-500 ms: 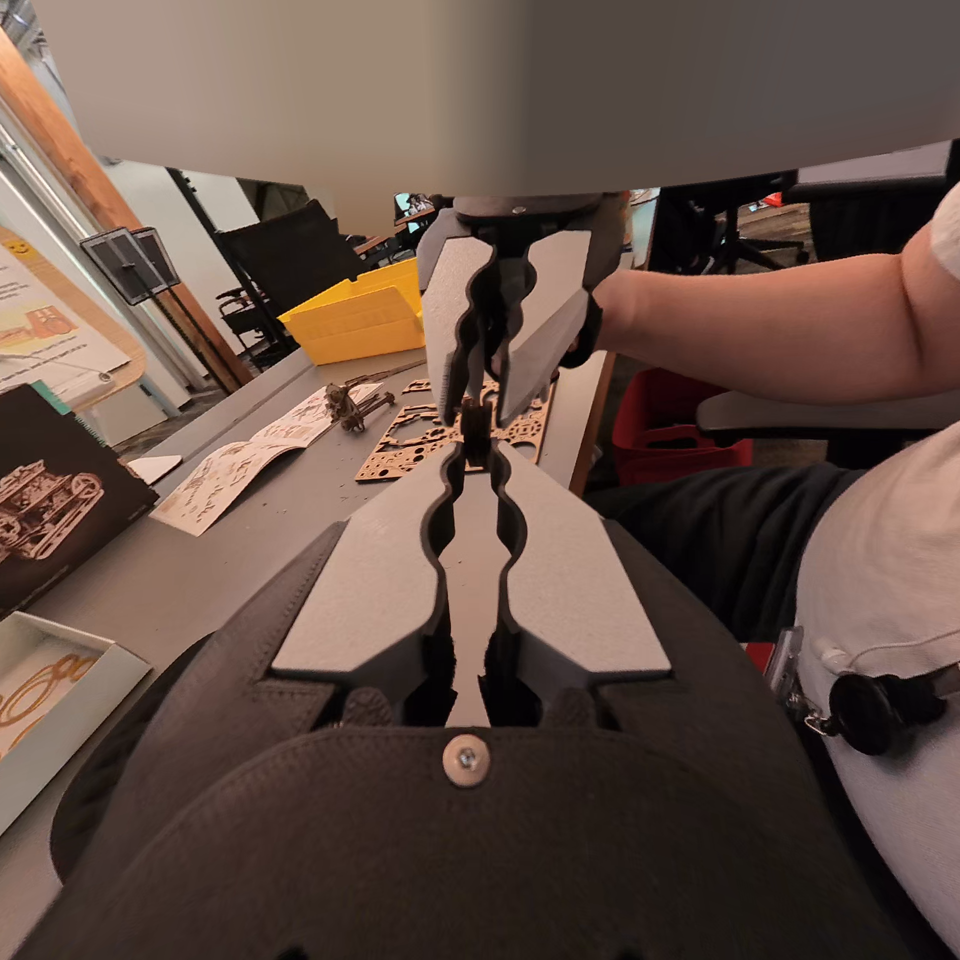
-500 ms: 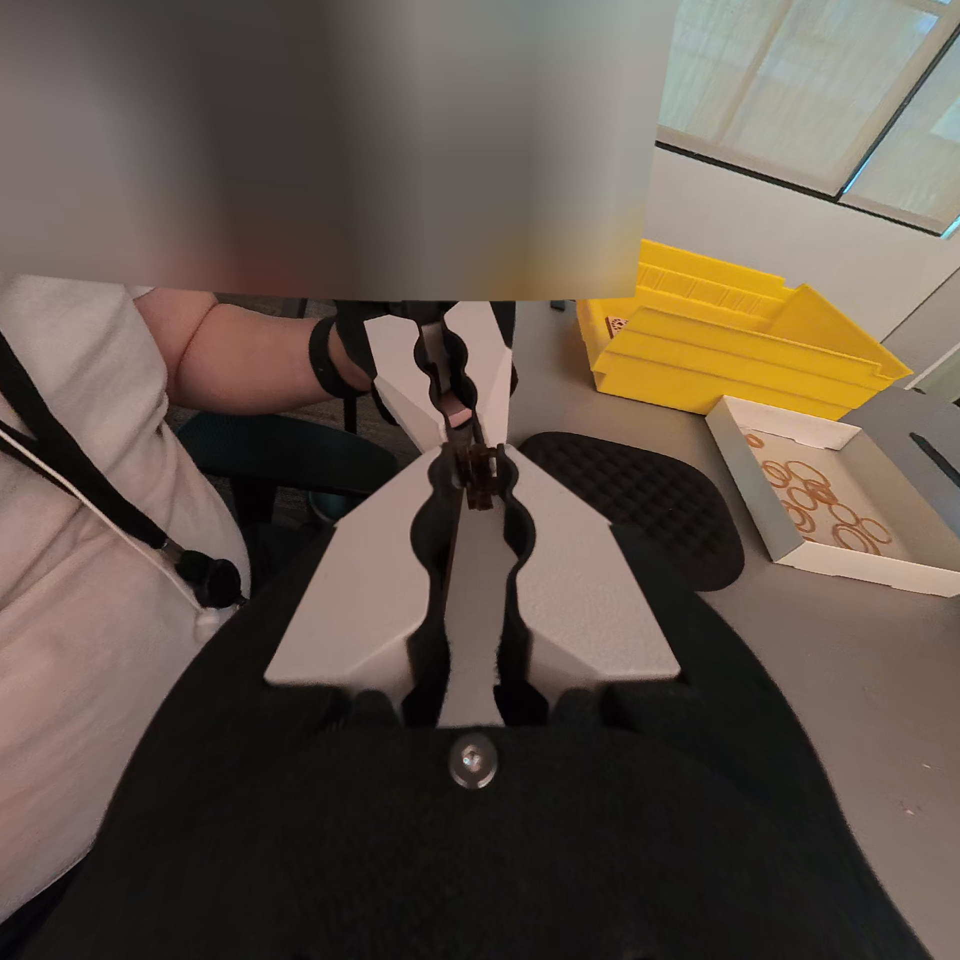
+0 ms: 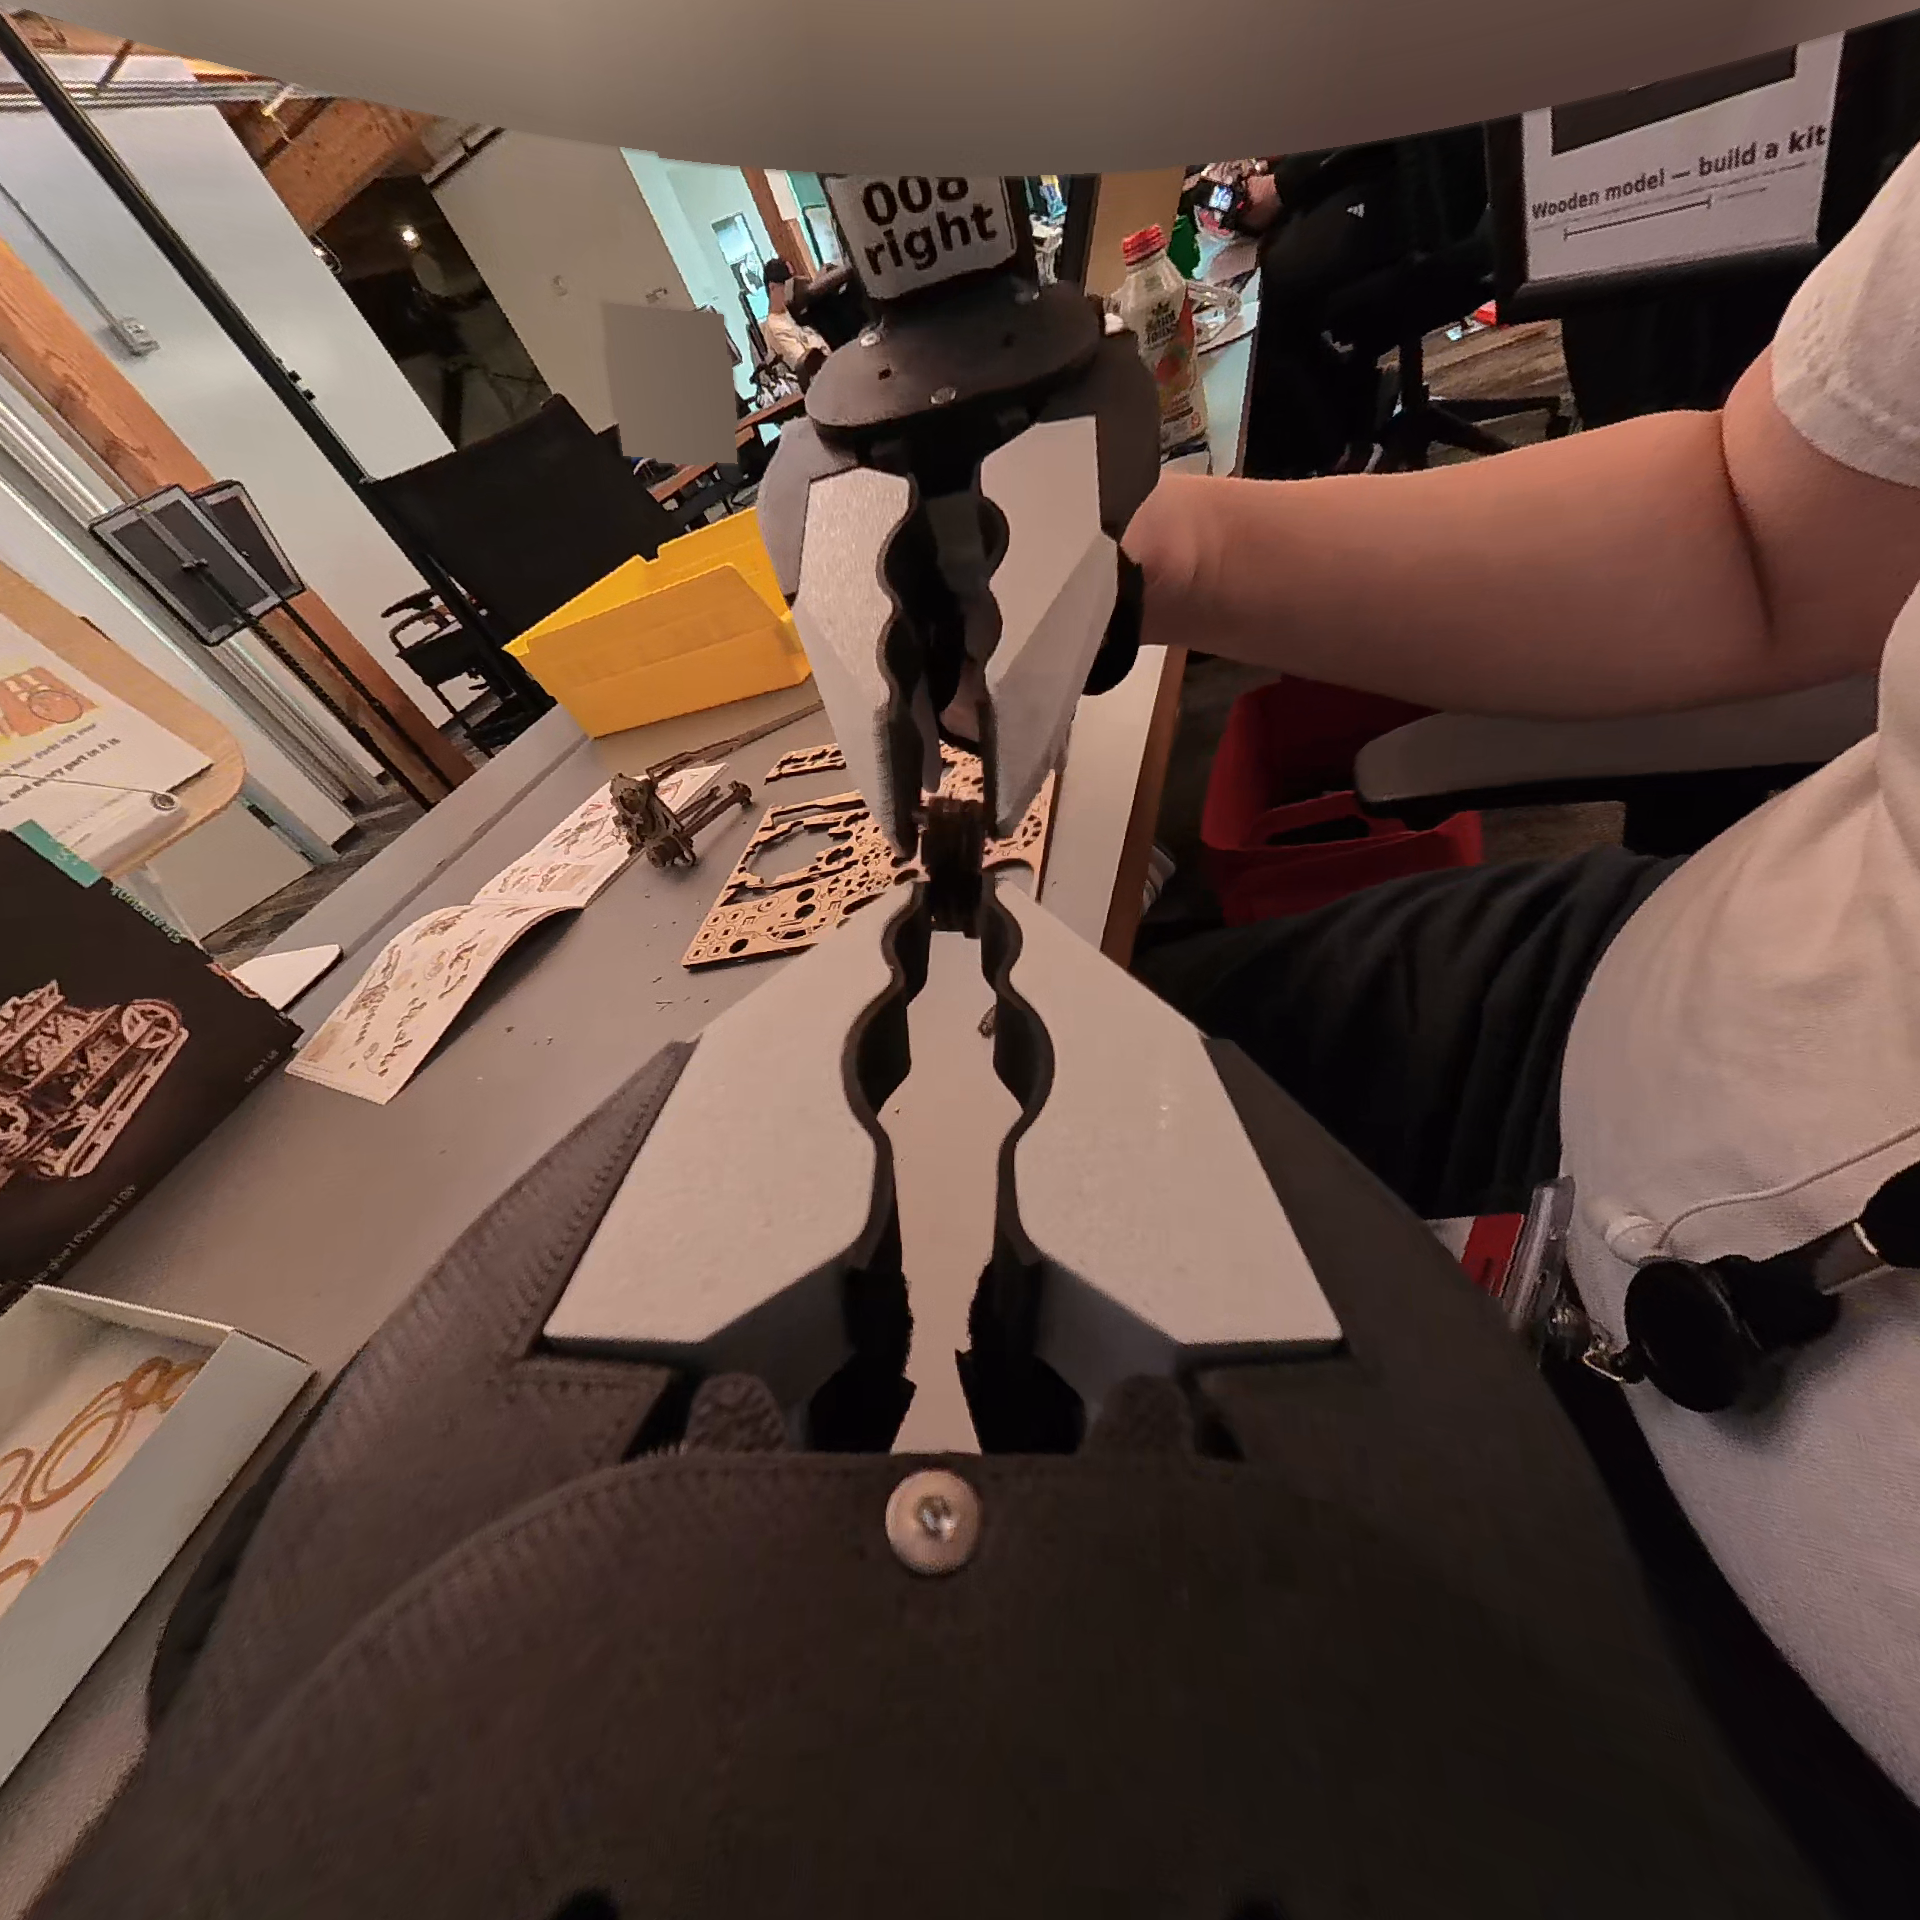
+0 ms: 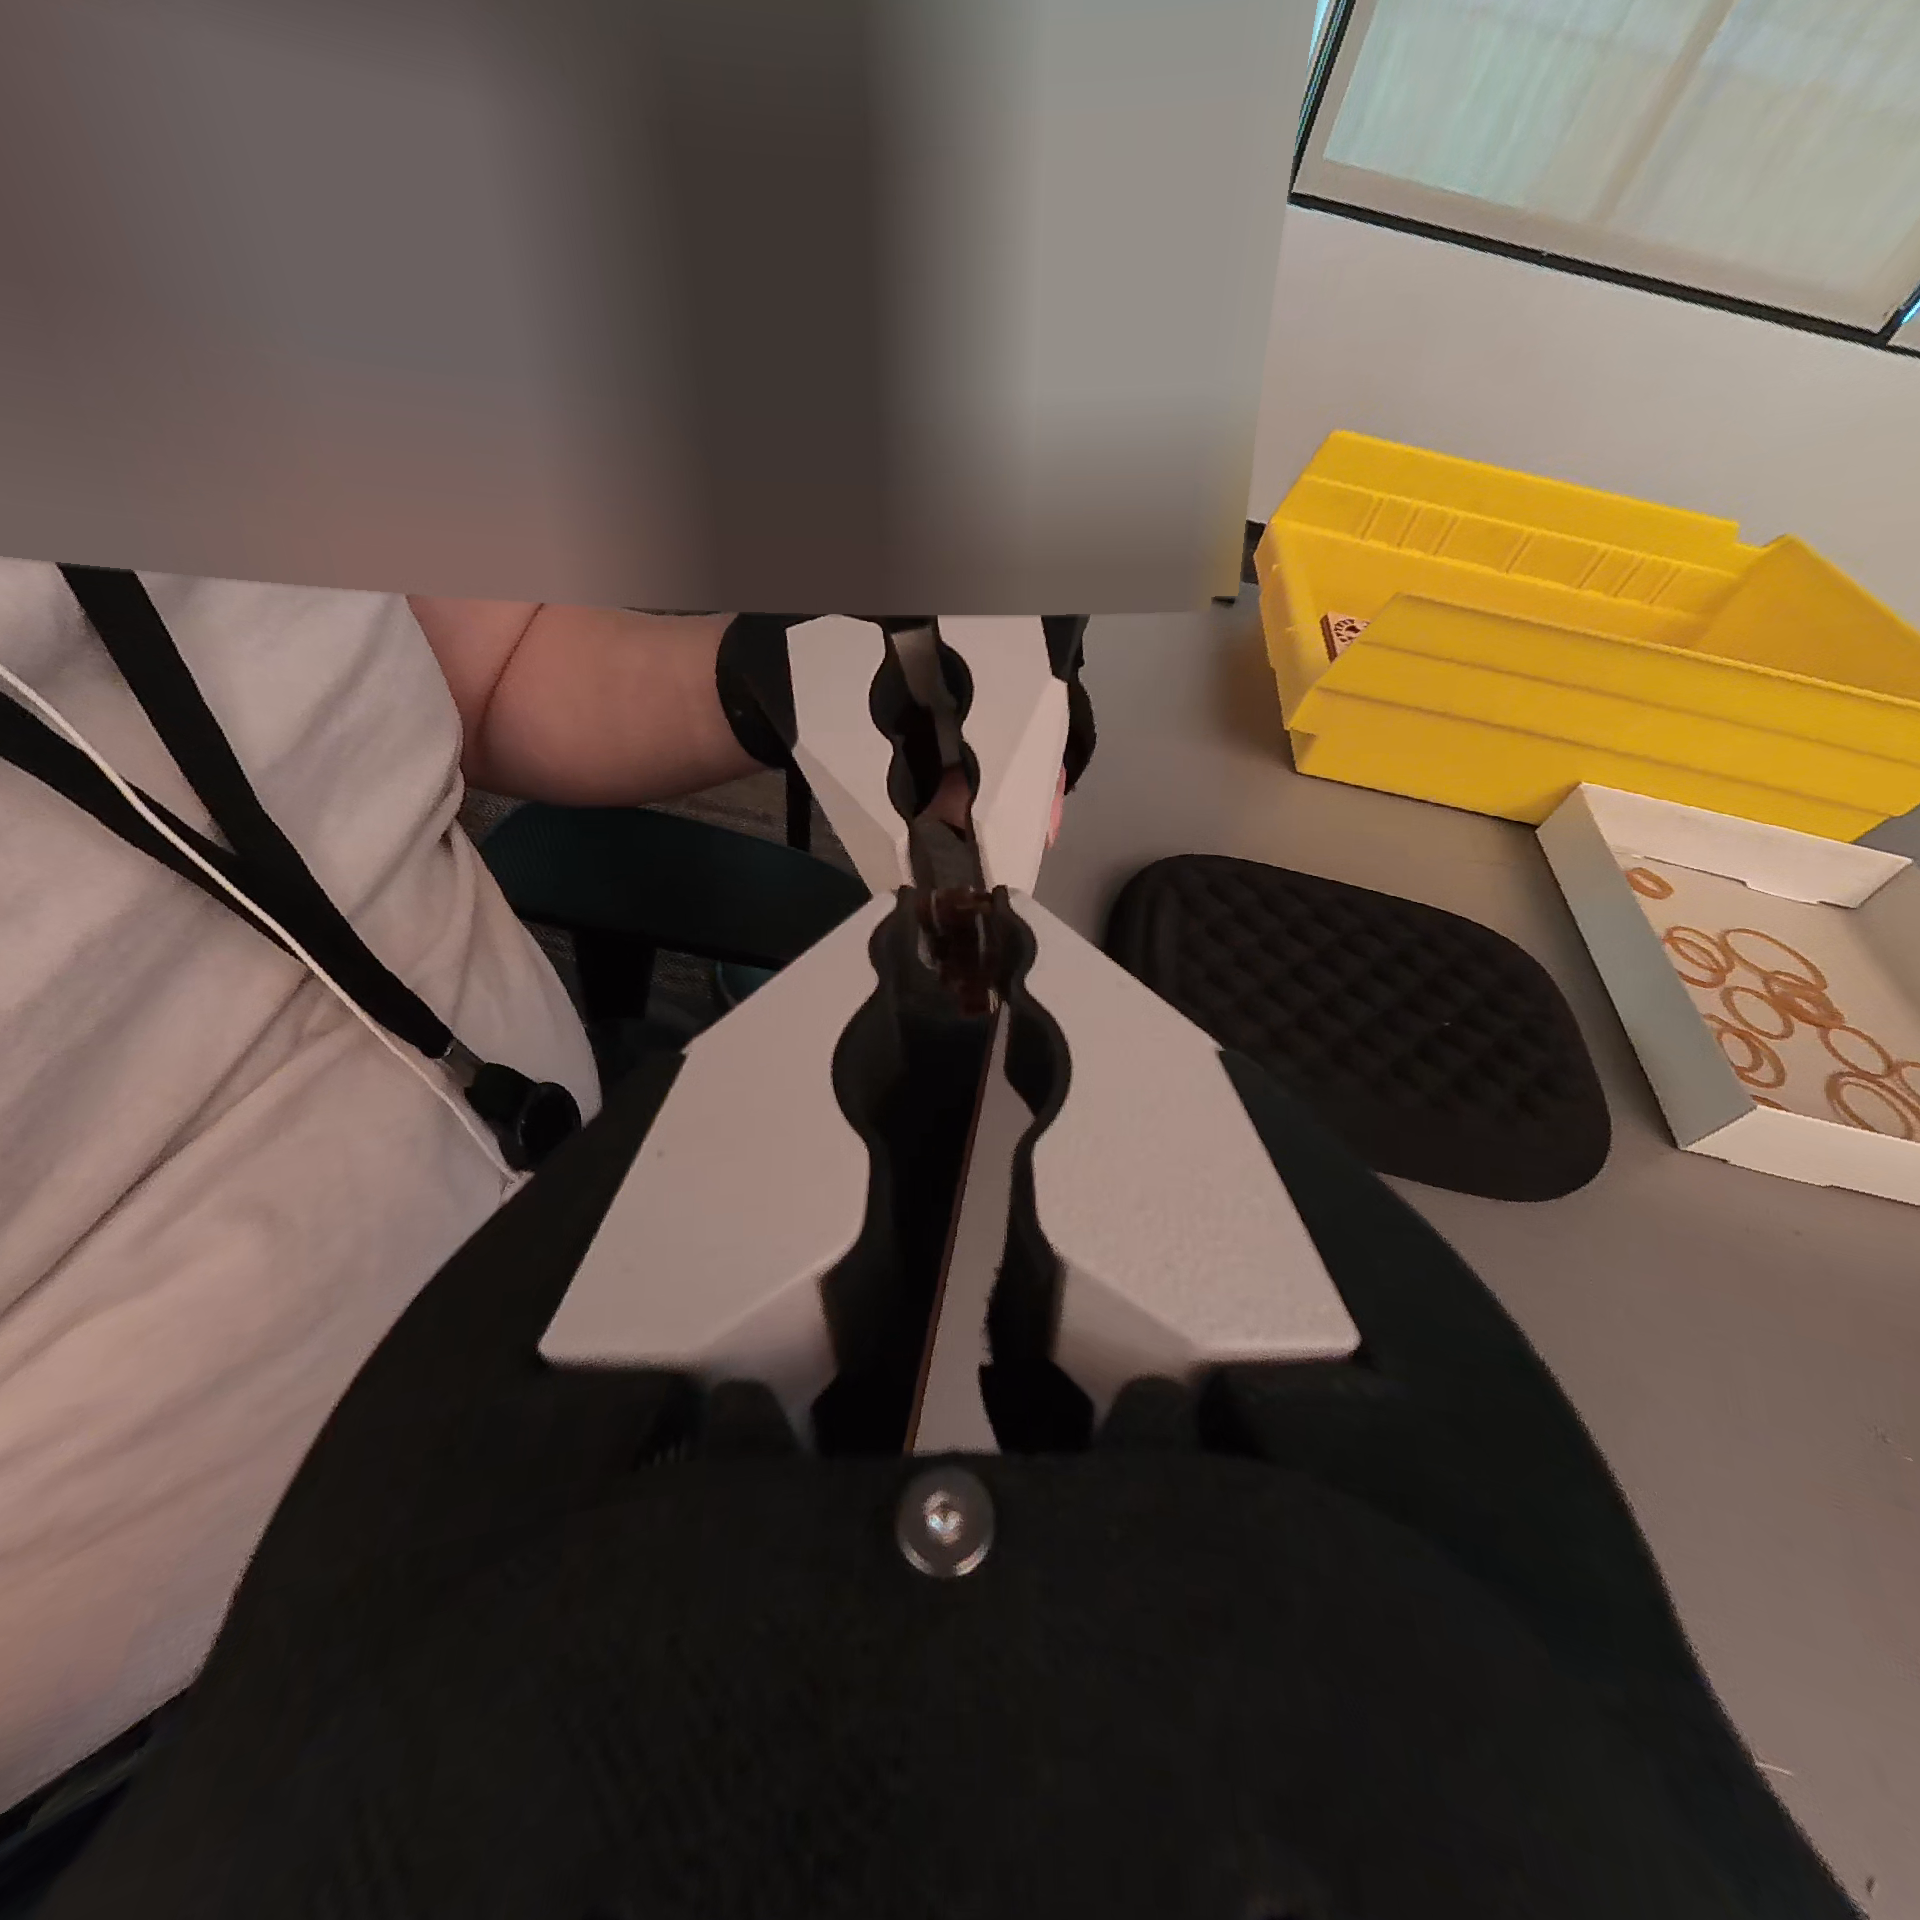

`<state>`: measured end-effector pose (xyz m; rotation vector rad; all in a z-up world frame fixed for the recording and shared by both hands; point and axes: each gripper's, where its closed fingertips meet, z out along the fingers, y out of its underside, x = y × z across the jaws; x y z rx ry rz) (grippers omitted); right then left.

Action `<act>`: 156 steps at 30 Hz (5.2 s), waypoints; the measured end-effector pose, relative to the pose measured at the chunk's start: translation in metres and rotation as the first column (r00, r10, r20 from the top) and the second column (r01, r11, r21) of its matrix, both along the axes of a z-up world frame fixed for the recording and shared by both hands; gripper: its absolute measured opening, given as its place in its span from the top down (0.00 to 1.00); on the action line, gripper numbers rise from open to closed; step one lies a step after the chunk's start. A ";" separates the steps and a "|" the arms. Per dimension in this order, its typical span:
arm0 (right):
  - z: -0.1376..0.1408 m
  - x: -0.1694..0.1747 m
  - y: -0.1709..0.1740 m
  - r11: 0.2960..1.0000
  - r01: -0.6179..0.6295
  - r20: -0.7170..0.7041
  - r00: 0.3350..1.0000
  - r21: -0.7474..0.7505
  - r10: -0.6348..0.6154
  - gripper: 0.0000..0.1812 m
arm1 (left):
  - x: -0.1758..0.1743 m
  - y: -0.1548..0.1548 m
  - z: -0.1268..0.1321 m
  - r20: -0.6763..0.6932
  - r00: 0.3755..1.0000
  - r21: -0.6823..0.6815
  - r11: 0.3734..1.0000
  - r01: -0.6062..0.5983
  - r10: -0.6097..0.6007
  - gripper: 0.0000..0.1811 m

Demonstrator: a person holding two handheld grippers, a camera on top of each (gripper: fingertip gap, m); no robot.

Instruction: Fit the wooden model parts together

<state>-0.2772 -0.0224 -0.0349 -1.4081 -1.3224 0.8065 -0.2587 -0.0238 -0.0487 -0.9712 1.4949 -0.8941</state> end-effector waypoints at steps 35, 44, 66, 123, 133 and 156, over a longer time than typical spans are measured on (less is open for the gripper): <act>0.017 0.002 -0.008 0.987 -0.106 -0.202 0.976 -0.124 0.080 0.94 | -0.003 -0.010 0.017 0.080 0.993 -0.130 0.986 0.101 -0.091 0.96; 0.023 0.005 0.005 0.991 -0.035 -0.265 0.964 -0.131 -0.001 0.90 | -0.005 0.000 0.021 0.146 0.987 -0.219 0.971 0.099 -0.068 0.97; 0.014 0.001 -0.001 0.983 0.106 -0.015 0.994 0.150 -0.105 0.94 | -0.002 -0.003 0.016 0.062 0.996 0.058 0.996 -0.061 0.057 0.97; 0.014 0.007 -0.010 0.995 0.019 -0.113 0.993 -0.099 -0.031 0.97 | -0.004 -0.014 0.022 0.121 0.987 -0.325 0.936 0.136 -0.101 0.94; 0.011 0.004 -0.016 0.998 0.000 -0.072 0.997 -0.068 -0.005 0.97 | 0.000 -0.018 0.020 0.081 0.994 -0.148 0.985 0.088 -0.076 0.92; 0.011 0.007 -0.005 0.998 0.027 -0.128 0.991 -0.051 -0.033 0.97 | 0.003 -0.010 0.017 0.082 0.992 -0.226 0.968 0.108 -0.091 0.96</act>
